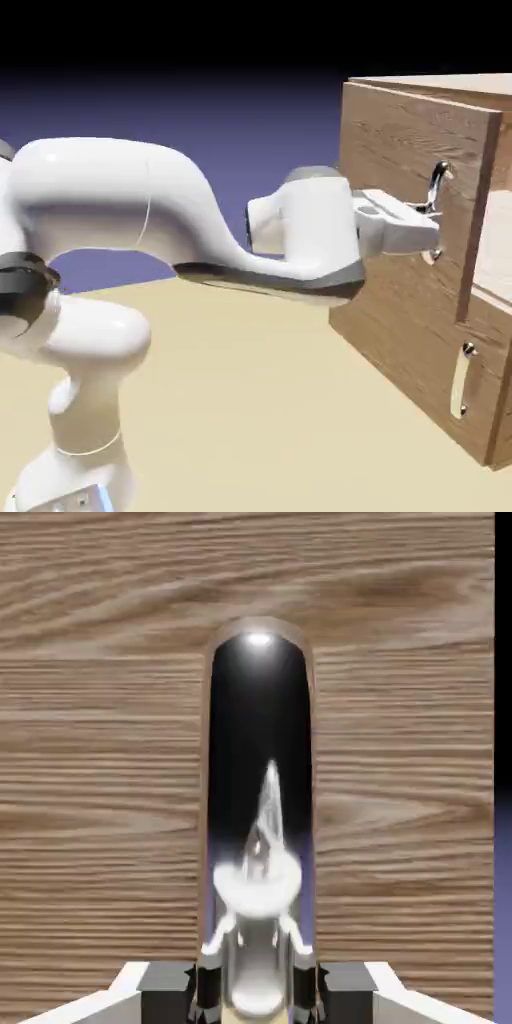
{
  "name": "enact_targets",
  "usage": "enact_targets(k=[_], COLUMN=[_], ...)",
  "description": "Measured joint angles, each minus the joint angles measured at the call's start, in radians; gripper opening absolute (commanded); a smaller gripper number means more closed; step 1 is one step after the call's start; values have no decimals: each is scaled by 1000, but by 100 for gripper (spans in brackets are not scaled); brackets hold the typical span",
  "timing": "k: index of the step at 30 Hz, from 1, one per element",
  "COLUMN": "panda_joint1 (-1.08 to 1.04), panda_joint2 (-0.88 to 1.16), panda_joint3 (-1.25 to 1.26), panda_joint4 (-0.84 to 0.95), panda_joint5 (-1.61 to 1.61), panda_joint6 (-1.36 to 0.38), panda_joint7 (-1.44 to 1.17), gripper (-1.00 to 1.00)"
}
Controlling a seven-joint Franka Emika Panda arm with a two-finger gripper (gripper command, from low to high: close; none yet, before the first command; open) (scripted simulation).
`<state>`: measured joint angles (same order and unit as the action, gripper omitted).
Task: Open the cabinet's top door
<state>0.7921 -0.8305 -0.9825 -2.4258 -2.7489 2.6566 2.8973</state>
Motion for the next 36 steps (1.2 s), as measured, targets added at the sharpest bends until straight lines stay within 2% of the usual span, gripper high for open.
enact_targets(k=[9, 19, 26, 36], panda_joint1=[-324, -650, -881, -1215], panda_joint2=[-35, -123, -216, -416], panda_joint3=[313, 675, 929, 1234], panda_joint4=[-210, -367, -436, -503], panda_joint5=[193, 446, 644, 967], panda_joint6=[-86, -86, -9, 218], panda_joint7=[-1, 0, -4, -79], gripper=[-100, -100, -100, -100])
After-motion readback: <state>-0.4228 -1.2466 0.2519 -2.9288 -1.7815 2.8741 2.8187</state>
